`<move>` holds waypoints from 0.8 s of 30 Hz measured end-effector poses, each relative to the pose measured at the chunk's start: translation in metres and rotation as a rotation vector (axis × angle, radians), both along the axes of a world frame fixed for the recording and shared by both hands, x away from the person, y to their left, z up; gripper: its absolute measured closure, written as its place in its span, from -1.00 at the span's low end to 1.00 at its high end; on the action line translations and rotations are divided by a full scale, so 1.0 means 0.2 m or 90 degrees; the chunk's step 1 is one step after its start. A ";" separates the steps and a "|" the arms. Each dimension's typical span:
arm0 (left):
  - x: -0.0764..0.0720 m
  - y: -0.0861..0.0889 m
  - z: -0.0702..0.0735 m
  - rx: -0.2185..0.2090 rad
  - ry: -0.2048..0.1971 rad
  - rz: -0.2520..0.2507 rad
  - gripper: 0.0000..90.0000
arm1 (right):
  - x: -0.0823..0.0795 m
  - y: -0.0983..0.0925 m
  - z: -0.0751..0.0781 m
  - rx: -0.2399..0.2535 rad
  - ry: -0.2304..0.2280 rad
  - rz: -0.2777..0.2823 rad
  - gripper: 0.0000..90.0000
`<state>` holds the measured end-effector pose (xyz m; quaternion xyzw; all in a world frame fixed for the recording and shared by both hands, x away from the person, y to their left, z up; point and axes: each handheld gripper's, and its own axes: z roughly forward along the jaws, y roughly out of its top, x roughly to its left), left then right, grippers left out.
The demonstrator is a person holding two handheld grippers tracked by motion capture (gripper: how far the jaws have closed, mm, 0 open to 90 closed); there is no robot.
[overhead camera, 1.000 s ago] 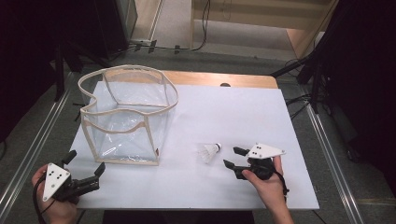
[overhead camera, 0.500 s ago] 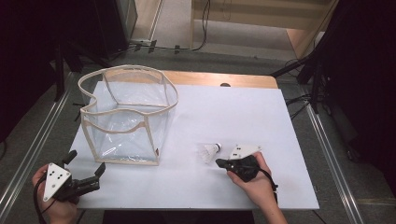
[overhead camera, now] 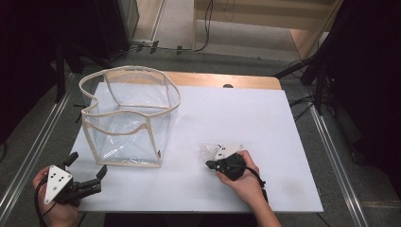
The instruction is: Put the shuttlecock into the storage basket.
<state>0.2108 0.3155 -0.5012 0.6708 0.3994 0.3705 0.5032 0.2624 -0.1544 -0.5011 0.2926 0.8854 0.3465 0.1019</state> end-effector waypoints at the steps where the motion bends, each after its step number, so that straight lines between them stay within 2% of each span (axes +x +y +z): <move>1: 0.00 0.00 0.00 0.001 0.000 0.000 -1.00 | 0.00 0.00 0.00 0.000 0.000 0.000 0.95; 8: 0.00 0.00 0.00 0.004 0.000 -0.001 -1.00 | 0.07 0.02 0.04 0.012 -0.006 -0.027 0.95; 24: 0.00 0.00 0.00 0.004 0.001 -0.002 -1.00 | 0.22 0.00 0.05 0.037 -0.018 -0.087 0.95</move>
